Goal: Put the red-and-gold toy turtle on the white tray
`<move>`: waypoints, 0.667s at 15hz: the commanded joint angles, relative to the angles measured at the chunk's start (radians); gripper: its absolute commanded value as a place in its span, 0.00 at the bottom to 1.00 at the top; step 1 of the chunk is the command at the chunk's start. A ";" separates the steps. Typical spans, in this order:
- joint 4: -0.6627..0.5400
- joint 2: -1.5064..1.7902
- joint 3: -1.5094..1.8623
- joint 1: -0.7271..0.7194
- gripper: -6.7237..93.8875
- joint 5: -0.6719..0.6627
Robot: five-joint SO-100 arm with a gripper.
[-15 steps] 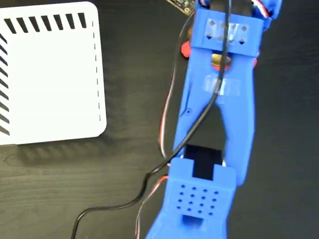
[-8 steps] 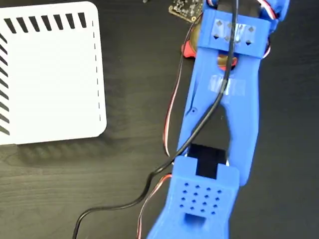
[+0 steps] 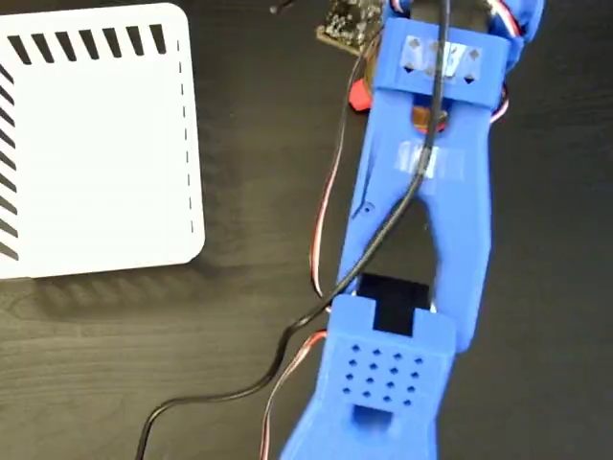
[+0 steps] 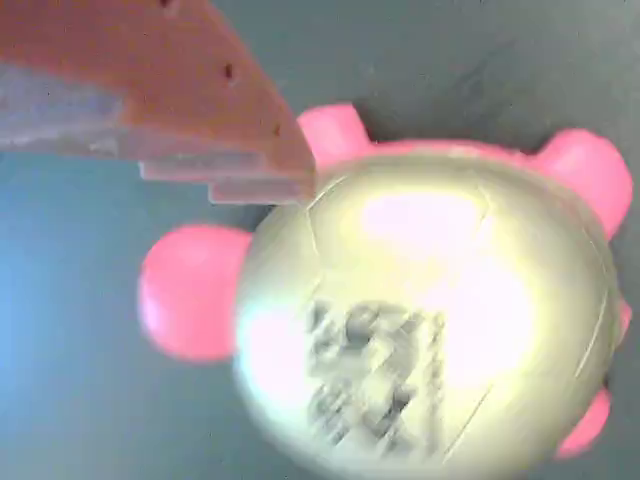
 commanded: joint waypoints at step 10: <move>0.020 -0.092 -0.048 0.000 0.74 0.061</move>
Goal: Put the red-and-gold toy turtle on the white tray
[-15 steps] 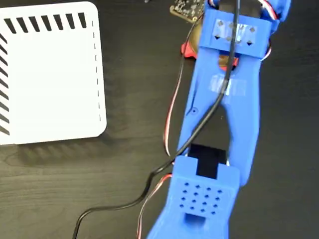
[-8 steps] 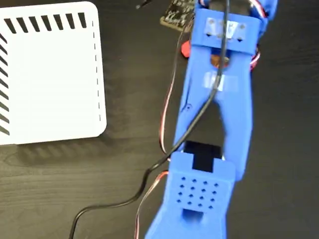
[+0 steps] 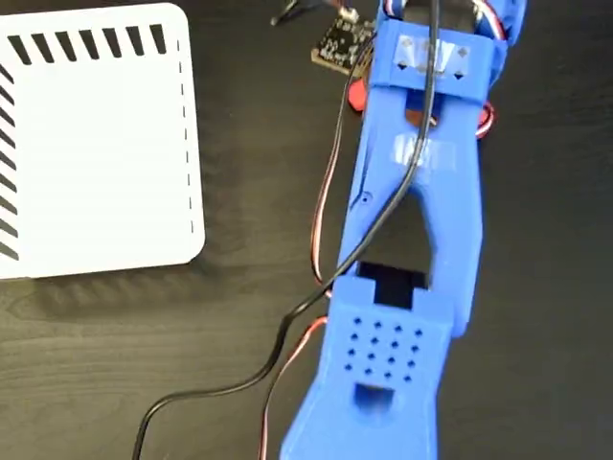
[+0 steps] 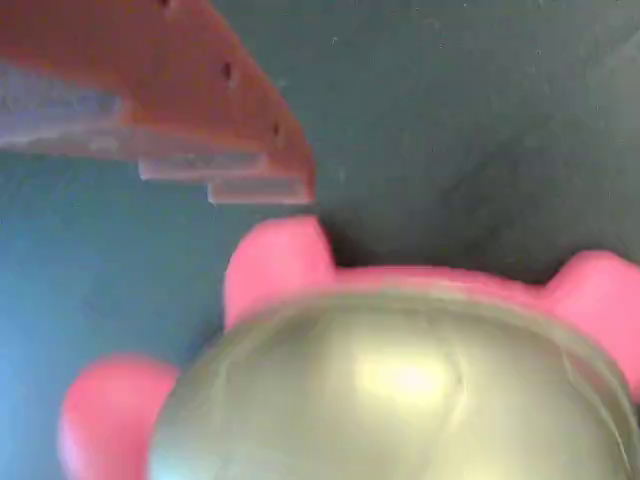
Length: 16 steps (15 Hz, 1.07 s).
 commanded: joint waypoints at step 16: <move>-0.060 -0.120 -0.192 -0.018 0.61 0.058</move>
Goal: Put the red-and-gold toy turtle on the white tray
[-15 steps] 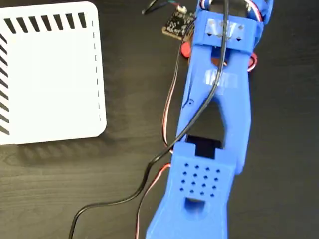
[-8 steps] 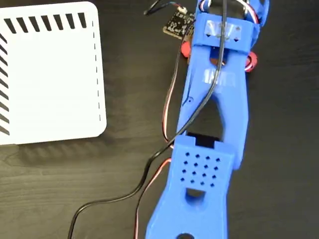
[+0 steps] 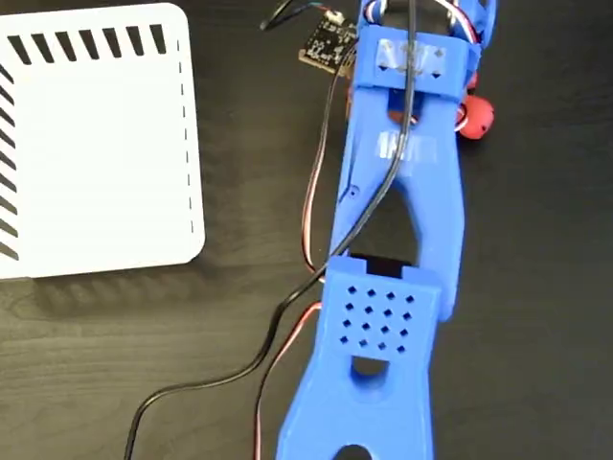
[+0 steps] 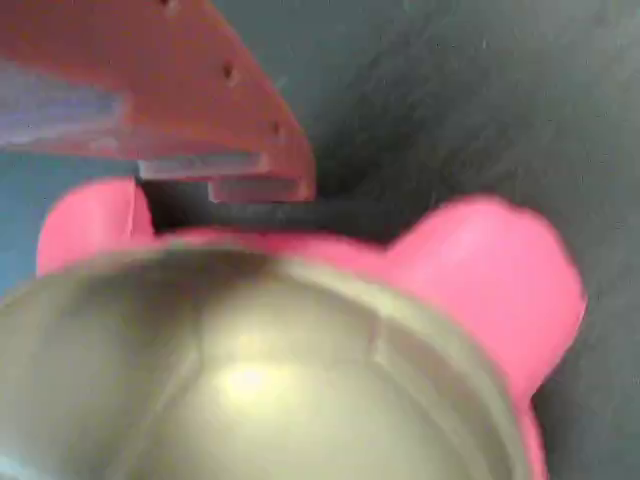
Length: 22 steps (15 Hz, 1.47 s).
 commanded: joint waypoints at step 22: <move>0.008 0.790 0.345 -0.118 0.07 -0.173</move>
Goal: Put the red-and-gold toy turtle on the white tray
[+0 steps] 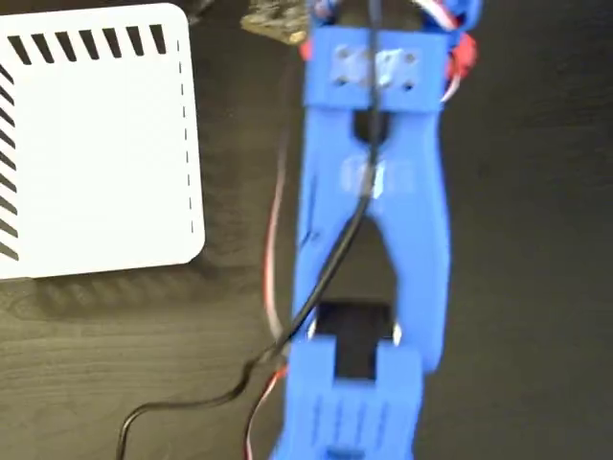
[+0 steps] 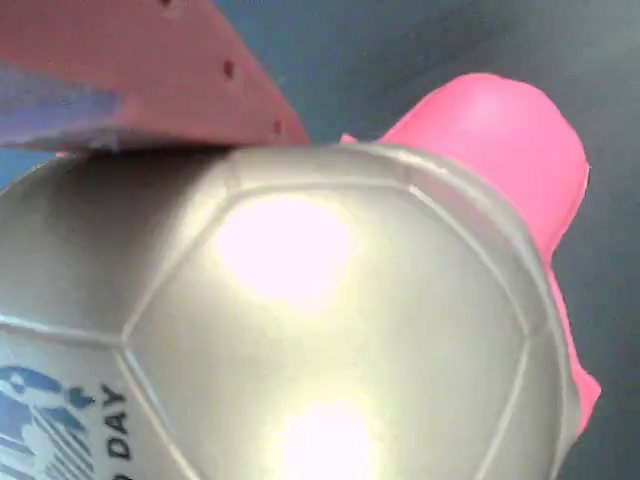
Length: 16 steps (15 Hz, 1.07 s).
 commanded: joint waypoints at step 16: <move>-0.092 0.210 0.265 -0.611 0.07 -0.029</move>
